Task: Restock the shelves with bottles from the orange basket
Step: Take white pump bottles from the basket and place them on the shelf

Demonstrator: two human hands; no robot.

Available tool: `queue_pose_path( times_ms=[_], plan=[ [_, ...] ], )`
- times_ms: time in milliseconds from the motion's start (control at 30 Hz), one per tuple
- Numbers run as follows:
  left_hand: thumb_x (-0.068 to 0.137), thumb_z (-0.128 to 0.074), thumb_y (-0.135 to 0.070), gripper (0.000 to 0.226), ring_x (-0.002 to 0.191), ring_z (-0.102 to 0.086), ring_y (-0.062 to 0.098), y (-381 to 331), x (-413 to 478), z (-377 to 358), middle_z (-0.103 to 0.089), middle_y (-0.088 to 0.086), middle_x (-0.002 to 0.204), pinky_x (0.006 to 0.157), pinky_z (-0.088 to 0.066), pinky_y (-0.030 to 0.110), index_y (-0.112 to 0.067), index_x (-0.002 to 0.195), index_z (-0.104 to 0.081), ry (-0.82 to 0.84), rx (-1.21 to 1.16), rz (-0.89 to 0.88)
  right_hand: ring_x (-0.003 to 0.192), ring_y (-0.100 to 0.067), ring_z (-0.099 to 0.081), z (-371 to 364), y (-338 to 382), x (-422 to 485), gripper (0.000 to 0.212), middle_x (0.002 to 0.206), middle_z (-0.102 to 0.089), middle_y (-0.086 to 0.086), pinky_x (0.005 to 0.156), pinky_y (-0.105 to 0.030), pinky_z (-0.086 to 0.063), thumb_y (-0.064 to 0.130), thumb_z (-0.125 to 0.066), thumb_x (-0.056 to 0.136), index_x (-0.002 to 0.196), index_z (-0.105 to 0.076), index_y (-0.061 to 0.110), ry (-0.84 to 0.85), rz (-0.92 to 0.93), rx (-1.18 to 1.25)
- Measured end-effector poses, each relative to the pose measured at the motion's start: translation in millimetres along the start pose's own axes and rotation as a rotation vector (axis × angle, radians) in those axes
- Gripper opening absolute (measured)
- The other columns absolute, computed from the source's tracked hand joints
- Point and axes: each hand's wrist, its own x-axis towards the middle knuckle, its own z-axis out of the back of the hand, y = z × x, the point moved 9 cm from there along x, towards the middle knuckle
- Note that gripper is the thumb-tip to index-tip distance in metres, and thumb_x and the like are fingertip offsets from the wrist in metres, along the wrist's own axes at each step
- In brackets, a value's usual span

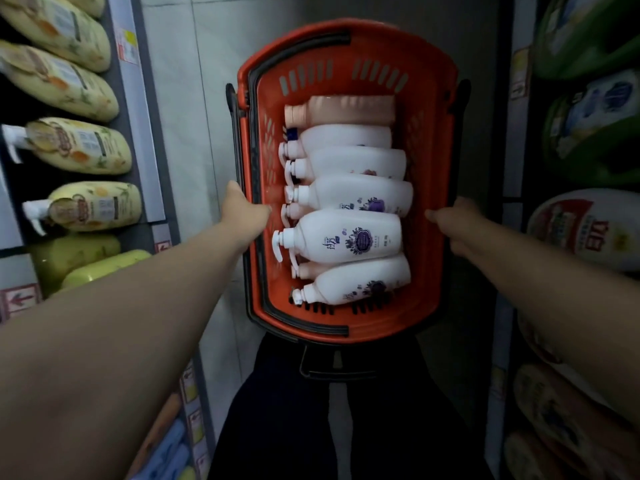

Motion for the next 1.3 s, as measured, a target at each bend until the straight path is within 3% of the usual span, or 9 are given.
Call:
queue_pose_path(
  times_ms=[233,333,433,500,633,767,933,1200,1300],
  plan=[
    [0.085,-0.063,-0.012,0.03,0.076,-0.055,0.006,-72.2,-108.1,84.2,-0.054,-0.004,0.088,0.056,-0.042,0.019,-0.016,0.106,-0.042,-0.032,-0.002,-0.152,0.101,-0.024,-0.056,61.9,48.4,-134.9,0.047,0.121,-0.055,-0.004,0.084,-0.034,-0.048,0.018,-0.059,0.094,0.137,-0.044,0.006,-0.021,0.24,-0.061],
    [0.087,-0.063,-0.02,0.026,0.076,-0.056,0.008,-96.6,-163.5,127.7,-0.053,-0.006,0.088,0.056,-0.044,0.019,-0.016,0.104,-0.043,-0.105,0.003,-0.24,0.101,-0.028,-0.059,90.6,61.6,-204.4,0.039,0.117,-0.059,-0.011,0.084,-0.039,-0.05,0.024,-0.057,0.094,0.127,-0.052,0.004,-0.091,0.346,-0.086],
    [0.086,-0.065,-0.029,0.033,0.09,-0.063,0.024,-101.3,-212.0,159.7,-0.061,0.008,0.103,0.072,-0.057,0.042,-0.014,0.108,-0.045,-0.128,0.014,-0.289,0.087,-0.025,-0.06,109.0,61.2,-270.0,0.029,0.105,-0.062,-0.011,0.073,-0.033,-0.051,0.033,-0.056,0.094,0.113,-0.058,0.01,-0.163,0.423,-0.093],
    [0.083,-0.065,-0.038,0.041,0.093,-0.064,0.031,-103.0,-238.7,178.5,-0.062,0.015,0.109,0.078,-0.056,0.053,-0.013,0.11,-0.047,-0.148,0.045,-0.304,0.08,-0.026,-0.06,120.5,57.1,-307.3,0.023,0.098,-0.063,-0.014,0.071,-0.034,-0.05,0.034,-0.056,0.094,0.101,-0.058,0.013,-0.221,0.466,-0.089],
    [0.084,-0.065,-0.038,0.041,0.092,-0.063,0.028,-101.5,-272.6,205.7,-0.063,0.012,0.106,0.081,-0.055,0.051,-0.013,0.112,-0.051,-0.206,0.129,-0.337,0.082,-0.037,-0.065,130.2,39.1,-353.9,0.038,0.094,-0.066,-0.024,0.077,-0.048,-0.054,0.034,-0.056,0.093,0.099,-0.062,-0.003,-0.288,0.495,-0.093],
    [0.086,-0.065,-0.033,0.032,0.09,-0.063,0.03,-68.1,-302.6,198.4,-0.061,0.009,0.098,0.078,-0.055,0.046,-0.013,0.103,-0.047,-0.197,0.16,-0.314,0.082,-0.034,-0.063,118.5,-6.9,-356.1,0.037,0.089,-0.064,-0.019,0.072,-0.039,-0.053,0.037,-0.055,0.093,0.097,-0.062,0.001,-0.277,0.476,-0.13],
    [0.088,-0.063,-0.03,0.028,0.089,-0.062,0.027,2.7,-332.3,165.1,-0.06,0.008,0.1,0.079,-0.055,0.044,-0.016,0.103,-0.044,-0.169,0.137,-0.239,0.076,-0.023,-0.053,99.8,-67.0,-348.9,0.036,0.09,-0.058,-0.011,0.056,-0.026,-0.035,0.034,-0.053,0.095,0.108,-0.059,0.001,-0.216,0.467,-0.192],
    [0.088,-0.061,-0.028,0.029,0.066,-0.051,0.015,111.7,-398.2,125.3,-0.047,-0.004,0.075,0.052,-0.035,0.026,-0.011,0.097,-0.041,-0.188,0.171,-0.199,0.108,-0.035,-0.056,94.7,-185.4,-370.6,0.051,0.12,-0.058,-0.022,0.074,-0.028,-0.036,0.037,-0.051,0.096,0.125,-0.051,-0.005,-0.228,0.413,-0.29],
    [0.086,-0.063,-0.03,0.031,0.077,-0.058,0.021,149.6,-411.3,119.2,-0.057,0.001,0.085,0.067,-0.049,0.033,-0.011,0.101,-0.044,-0.153,0.17,-0.209,0.11,-0.034,-0.056,84.8,-223.4,-385.8,0.049,0.121,-0.059,-0.023,0.073,-0.026,-0.033,0.035,-0.051,0.096,0.123,-0.052,-0.006,-0.248,0.415,-0.321]
  ],
)
